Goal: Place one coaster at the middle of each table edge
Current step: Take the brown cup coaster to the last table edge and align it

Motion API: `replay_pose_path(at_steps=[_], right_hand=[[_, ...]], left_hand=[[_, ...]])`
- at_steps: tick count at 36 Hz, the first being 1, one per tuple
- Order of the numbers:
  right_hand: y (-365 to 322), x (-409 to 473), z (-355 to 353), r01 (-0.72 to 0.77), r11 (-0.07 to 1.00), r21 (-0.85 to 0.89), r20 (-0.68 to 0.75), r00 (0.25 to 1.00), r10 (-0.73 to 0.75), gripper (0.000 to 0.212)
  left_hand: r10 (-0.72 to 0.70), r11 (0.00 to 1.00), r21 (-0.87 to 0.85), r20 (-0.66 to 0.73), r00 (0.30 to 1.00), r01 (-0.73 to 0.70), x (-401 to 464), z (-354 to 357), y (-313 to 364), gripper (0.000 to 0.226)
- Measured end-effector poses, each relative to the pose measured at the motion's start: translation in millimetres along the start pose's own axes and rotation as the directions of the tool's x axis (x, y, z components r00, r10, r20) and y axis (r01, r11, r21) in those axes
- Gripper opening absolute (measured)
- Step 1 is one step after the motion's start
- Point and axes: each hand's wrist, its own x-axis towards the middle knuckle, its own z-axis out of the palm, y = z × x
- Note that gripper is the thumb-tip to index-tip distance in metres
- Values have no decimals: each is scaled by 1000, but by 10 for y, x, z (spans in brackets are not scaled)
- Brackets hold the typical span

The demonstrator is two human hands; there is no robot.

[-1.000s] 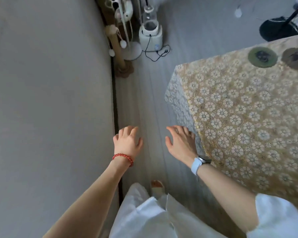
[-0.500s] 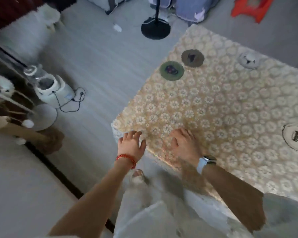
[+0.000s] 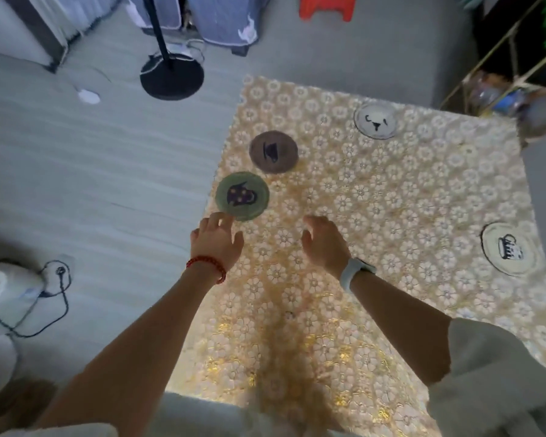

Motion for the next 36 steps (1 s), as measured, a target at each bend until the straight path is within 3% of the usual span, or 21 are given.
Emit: replay_pose_path(at_steps=[11,19,23,27,30,33,36], right_hand=[[15,1824,-94,-36,995,-94,-124,992,25,48],[-135,2177,83,-178,969,-173,-198,970,143,73],[-185,2187,61,-203,979,-5,-239,951,196,78],[-203,2148,-20,-133,991,11,-254,958,131,63],[-220,1979,-85,-45,979,200,-263,960,98,44],[-201,1742,-107,33,893,449,-303,946,117,29],[-128,1437,-83,50,725,687,-334,908,254,27]], left_hand=[[79,995,54,20,997,-80,1572,160,-13,52],[71,990,118,57,996,-77,1888,355,-106,57],[80,987,138,45,996,-86,1871,371,-125,56],[88,990,108,56,995,-94,1868,298,-121,53],[82,995,52,-6,997,-82,1753,228,-76,50],[77,997,0,-81,994,-77,1484,191,10,47],[94,994,-48,-128,987,-101,1079,207,102,45]])
